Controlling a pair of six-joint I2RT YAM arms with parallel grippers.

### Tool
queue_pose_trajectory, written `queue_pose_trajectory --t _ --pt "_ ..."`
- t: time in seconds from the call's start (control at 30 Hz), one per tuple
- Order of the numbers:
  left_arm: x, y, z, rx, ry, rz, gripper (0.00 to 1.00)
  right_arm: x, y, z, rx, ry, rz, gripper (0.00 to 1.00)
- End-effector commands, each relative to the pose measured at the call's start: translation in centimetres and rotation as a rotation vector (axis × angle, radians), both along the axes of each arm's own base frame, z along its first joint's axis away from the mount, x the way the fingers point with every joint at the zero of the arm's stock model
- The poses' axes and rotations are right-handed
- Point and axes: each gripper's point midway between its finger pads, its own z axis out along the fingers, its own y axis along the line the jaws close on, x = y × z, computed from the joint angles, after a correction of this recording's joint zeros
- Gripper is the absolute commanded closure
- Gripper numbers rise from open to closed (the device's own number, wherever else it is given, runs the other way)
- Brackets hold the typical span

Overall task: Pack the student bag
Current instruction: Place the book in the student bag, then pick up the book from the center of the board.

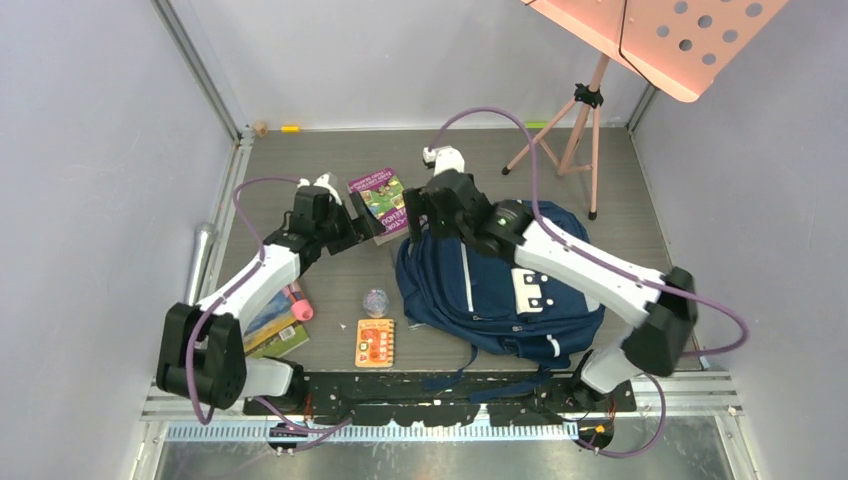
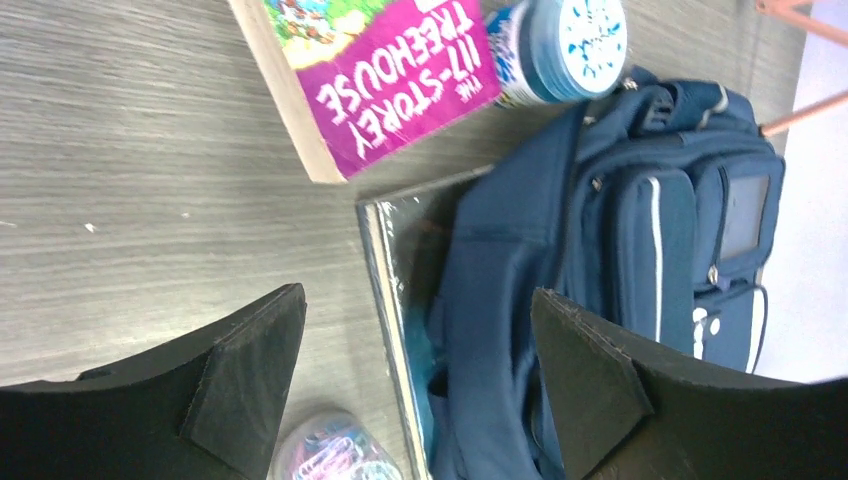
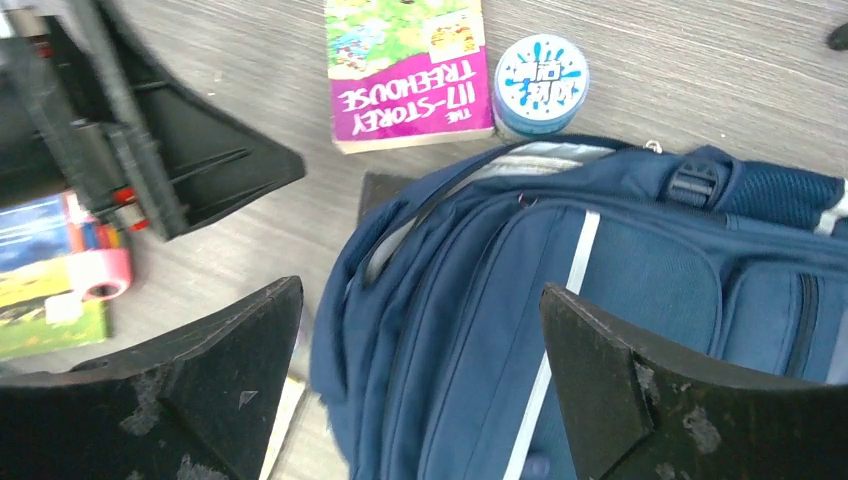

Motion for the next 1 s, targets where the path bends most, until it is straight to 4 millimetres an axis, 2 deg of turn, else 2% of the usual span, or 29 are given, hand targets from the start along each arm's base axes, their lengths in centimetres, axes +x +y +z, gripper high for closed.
queue_pose_trajectory --t 0.0,0.03,0.1,0.27,0.3,0.33,0.37,0.4,0.5,0.7,0.97 --pt "3.3 1.1 -0.1 -0.055 -0.033 0.068 0.15 3.9 2.7 0.3 0.013 0.005 0.121 0.05" --pt "3.8 1.5 -0.5 -0.06 -0.025 0.084 0.15 5.0 3.5 -2.3 -0.026 0.043 0.141 0.05" --pt "4.9 2.1 -1.3 -0.068 -0.016 0.107 0.15 7.9 3.5 -2.1 -0.015 0.033 0.137 0.05" --pt "7.4 2.3 -2.5 -0.077 -0.003 0.111 0.19 13.4 5.0 -4.9 -0.011 0.081 0.16 0.06" --pt "7.8 2.3 -3.0 -0.073 0.008 0.108 0.2 14.4 5.0 -4.5 0.004 0.074 0.162 0.06" --pt "8.3 2.3 -3.2 -0.069 0.012 0.109 0.2 14.8 5.5 -6.1 0.007 0.111 0.187 0.06" --pt "8.7 2.4 -3.4 -0.066 0.017 0.111 0.21 15.9 5.4 -5.4 0.026 0.1 0.186 0.06" --pt "9.2 2.4 -3.5 -0.062 0.016 0.114 0.21 16.4 5.7 -7.0 0.028 0.133 0.2 0.06" --pt "10.1 2.8 -4.3 -0.051 0.028 0.126 0.21 18.8 5.6 -8.6 0.041 0.171 0.199 0.06" --pt "11.2 2.9 -6.2 -0.041 0.065 0.131 0.21 21.2 5.8 -12.3 0.063 0.259 0.225 0.07" --pt "12.5 2.7 -7.8 -0.046 0.095 0.122 0.21 21.7 7.2 -16.1 0.13 0.357 0.284 0.07"
